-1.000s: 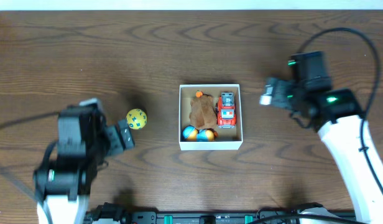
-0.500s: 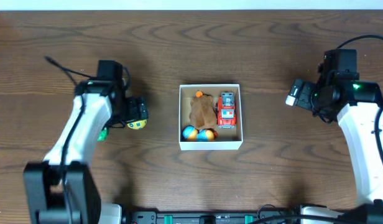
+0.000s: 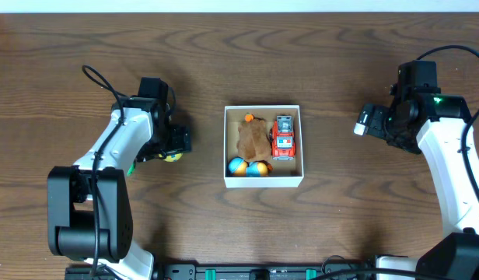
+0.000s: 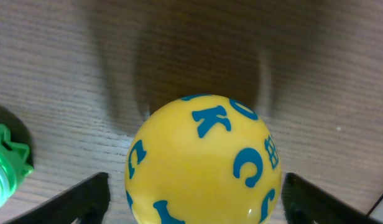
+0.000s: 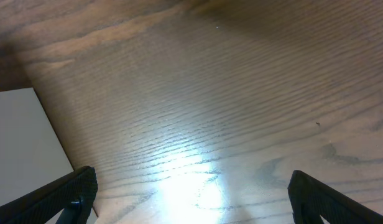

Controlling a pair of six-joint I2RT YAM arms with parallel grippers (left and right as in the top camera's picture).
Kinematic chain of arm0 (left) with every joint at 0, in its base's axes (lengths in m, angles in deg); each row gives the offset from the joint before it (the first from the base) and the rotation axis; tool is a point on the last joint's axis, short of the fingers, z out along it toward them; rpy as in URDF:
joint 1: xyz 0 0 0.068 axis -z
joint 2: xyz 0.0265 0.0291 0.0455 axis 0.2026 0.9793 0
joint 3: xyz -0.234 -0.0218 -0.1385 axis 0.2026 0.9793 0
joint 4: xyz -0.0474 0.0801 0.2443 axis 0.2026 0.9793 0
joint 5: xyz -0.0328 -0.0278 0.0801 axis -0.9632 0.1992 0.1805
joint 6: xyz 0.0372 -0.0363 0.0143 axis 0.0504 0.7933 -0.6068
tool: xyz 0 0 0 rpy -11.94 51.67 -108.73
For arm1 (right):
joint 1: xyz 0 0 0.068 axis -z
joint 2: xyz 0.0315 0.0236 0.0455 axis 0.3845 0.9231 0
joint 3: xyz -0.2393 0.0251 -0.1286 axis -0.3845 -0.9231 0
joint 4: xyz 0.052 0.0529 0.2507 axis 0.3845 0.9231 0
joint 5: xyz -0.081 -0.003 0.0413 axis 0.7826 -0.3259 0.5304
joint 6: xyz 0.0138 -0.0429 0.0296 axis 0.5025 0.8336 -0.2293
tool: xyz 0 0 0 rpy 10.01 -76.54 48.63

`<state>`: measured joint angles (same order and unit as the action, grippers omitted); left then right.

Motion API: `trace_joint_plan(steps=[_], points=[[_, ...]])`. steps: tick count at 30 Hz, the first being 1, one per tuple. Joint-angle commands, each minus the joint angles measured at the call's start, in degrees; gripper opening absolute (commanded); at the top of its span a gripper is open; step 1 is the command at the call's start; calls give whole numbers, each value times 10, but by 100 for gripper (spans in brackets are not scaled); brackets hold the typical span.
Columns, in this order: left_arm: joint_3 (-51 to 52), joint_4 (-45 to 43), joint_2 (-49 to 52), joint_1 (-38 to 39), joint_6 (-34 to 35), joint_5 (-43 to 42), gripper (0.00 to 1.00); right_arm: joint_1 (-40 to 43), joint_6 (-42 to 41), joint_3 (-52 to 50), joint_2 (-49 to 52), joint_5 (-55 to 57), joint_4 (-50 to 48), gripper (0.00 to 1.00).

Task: Pack container
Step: 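Retract the right gripper and grasp the yellow ball with the left gripper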

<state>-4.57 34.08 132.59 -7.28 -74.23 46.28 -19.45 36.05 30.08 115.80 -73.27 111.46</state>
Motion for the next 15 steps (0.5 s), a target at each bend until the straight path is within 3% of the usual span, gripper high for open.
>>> trace_joint_plan(steps=[1,4,10,15], points=[[-8,2,2,1,-3,2,72,2,10,2,3,-2,3,99],[-8,2,2,1,-3,2,63,2,10,2,3,-2,3,99],[-8,2,2,1,-3,2,33,2,10,2,3,-2,4,99],[-9,4,-4,1,-3,2,24,2,10,2,3,-2,5,99]])
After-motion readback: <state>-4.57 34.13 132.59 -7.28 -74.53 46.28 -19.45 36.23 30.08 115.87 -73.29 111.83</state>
